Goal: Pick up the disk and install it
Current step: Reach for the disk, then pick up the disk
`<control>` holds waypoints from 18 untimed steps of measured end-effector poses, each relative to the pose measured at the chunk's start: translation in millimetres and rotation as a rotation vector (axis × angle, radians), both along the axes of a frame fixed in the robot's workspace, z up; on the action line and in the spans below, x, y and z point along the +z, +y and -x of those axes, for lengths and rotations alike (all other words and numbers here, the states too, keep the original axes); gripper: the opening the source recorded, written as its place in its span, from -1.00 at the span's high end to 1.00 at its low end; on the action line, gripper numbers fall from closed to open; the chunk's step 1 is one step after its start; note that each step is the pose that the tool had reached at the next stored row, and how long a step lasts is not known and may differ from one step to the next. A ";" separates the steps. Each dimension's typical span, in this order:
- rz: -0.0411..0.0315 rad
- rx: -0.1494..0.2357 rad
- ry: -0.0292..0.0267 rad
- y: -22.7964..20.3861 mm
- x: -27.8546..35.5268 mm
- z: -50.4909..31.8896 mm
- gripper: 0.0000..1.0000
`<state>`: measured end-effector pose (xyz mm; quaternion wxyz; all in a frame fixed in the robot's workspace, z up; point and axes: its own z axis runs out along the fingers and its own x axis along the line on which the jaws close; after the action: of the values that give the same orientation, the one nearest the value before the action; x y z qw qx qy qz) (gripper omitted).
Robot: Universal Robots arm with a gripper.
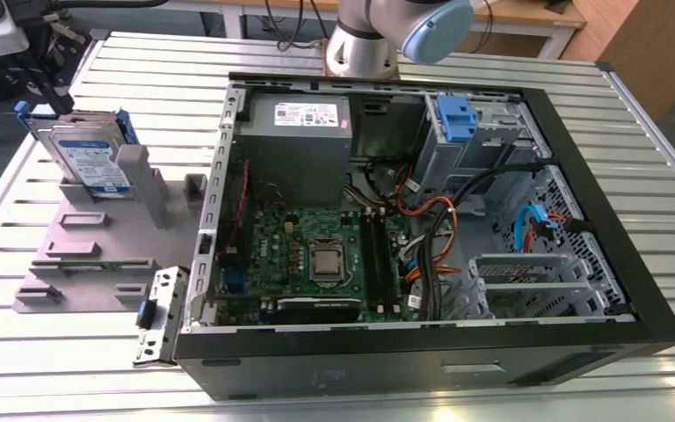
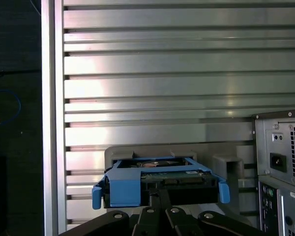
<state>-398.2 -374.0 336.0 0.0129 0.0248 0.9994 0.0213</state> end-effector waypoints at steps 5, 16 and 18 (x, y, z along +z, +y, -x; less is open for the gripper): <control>0.0000 0.000 -0.0001 0.0 1.3 0.0 0.79; 0.0000 0.000 -0.0001 0.0 8.8 0.0 0.79; 0.0000 0.000 0.0000 0.0 11.1 0.0 0.79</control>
<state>-398.2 -374.0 347.1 0.0129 0.0248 0.9994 0.0213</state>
